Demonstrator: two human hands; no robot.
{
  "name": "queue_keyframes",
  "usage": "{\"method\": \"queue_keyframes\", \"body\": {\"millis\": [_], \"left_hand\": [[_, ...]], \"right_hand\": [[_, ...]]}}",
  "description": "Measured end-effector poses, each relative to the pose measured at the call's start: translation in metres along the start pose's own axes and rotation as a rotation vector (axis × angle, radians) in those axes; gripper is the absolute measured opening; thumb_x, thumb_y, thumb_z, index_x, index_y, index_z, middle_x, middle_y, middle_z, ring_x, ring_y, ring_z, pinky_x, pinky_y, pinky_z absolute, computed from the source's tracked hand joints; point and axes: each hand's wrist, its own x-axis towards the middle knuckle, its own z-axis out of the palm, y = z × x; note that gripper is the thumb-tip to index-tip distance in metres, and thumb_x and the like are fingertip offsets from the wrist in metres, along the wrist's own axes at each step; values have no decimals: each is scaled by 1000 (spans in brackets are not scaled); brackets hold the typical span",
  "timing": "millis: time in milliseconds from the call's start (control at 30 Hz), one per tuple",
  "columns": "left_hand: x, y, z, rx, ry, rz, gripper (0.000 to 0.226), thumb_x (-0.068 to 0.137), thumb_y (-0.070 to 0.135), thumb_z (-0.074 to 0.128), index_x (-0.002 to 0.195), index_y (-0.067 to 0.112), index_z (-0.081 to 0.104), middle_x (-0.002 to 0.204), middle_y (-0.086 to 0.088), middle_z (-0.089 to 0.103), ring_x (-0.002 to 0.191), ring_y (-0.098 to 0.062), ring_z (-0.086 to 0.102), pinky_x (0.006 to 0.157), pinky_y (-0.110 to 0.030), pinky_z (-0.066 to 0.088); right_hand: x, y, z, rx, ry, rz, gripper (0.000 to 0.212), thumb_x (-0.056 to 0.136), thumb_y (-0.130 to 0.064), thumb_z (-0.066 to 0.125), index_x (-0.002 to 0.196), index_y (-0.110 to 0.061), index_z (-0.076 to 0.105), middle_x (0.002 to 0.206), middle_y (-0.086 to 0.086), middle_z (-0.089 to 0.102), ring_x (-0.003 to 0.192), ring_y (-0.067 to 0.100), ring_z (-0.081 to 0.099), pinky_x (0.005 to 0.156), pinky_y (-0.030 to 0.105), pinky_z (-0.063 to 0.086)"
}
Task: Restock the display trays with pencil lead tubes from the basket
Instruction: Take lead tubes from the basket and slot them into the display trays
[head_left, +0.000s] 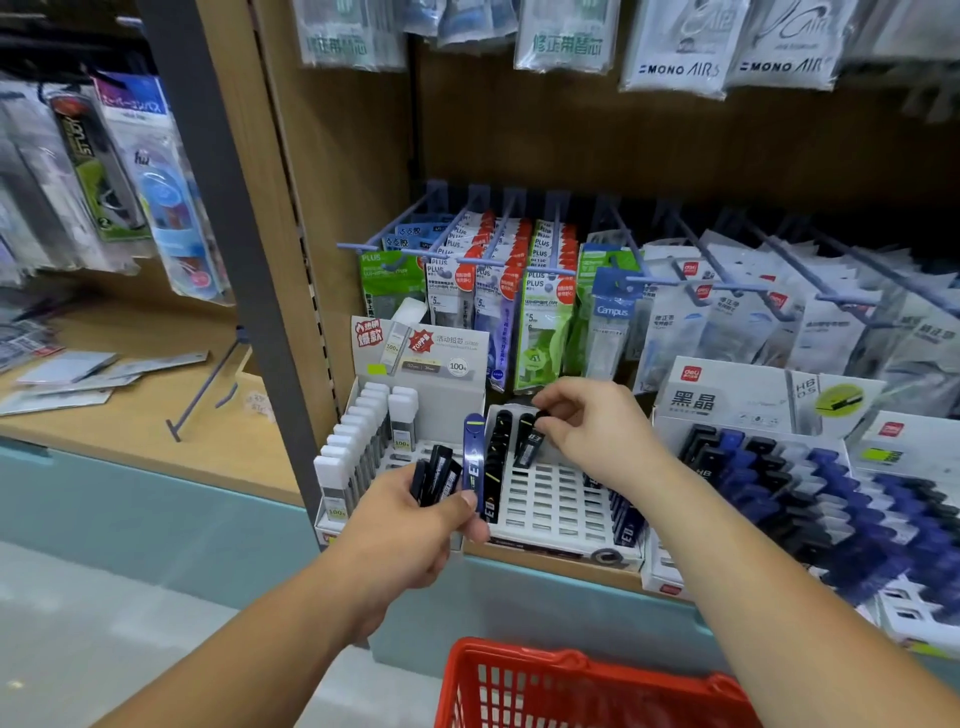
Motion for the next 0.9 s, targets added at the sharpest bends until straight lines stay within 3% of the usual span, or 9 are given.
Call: {"method": "queue_keyframes", "body": {"millis": [67, 133, 267, 433, 667, 833, 900], "left_hand": [[0, 0, 0, -3, 5, 2, 9, 104, 15, 59, 109, 8, 59, 90, -15, 78, 45, -12, 34, 45, -22, 31], [1, 0, 0, -4, 6, 1, 8, 104, 15, 59, 109, 9, 59, 89, -14, 78, 45, -11, 35, 44, -22, 31], [1, 0, 1, -1, 1, -12, 8, 104, 15, 59, 110, 9, 59, 88, -14, 78, 45, -12, 34, 45, -22, 31], [1, -1, 0, 4, -9, -16, 9, 104, 15, 59, 111, 9, 59, 88, -13, 78, 45, -12, 34, 45, -22, 31], [0, -1, 0, 1, -9, -20, 9, 104, 14, 59, 111, 9, 58, 89, -15, 78, 44, -12, 34, 44, -21, 31], [0, -3, 2, -3, -18, -32, 5, 104, 13, 59, 108, 9, 58, 87, -16, 78, 43, -11, 34, 44, -21, 29], [1, -5, 3, -3, -22, -37, 8, 104, 12, 59, 109, 8, 57, 87, -16, 78, 42, -10, 34, 43, -20, 28]], "right_hand": [[0, -1, -3, 14, 0, -46, 21, 93, -13, 72, 99, -33, 75, 91, -18, 68, 78, -8, 60, 80, 15, 48], [2, -3, -9, 11, 22, -82, 23, 94, -12, 69, 97, -34, 78, 93, -18, 69, 77, -6, 60, 79, 17, 47], [3, -10, -19, -66, -60, -55, 11, 95, -23, 71, 103, -26, 78, 86, -21, 64, 77, -5, 55, 72, 15, 42], [2, -6, -22, -115, -220, 30, 20, 96, -15, 69, 112, -26, 75, 96, -5, 68, 86, 11, 63, 80, 23, 49], [3, -10, -19, -128, -154, -5, 12, 95, -20, 72, 104, -24, 77, 92, -13, 69, 87, 5, 64, 87, 26, 51], [2, -6, -16, -62, -24, 34, 19, 82, -20, 86, 89, -28, 69, 81, -9, 69, 77, 10, 65, 78, 32, 56], [2, -4, -14, -62, 19, 28, 21, 80, -21, 88, 81, -29, 68, 77, -7, 69, 74, 10, 64, 72, 28, 54]]}}
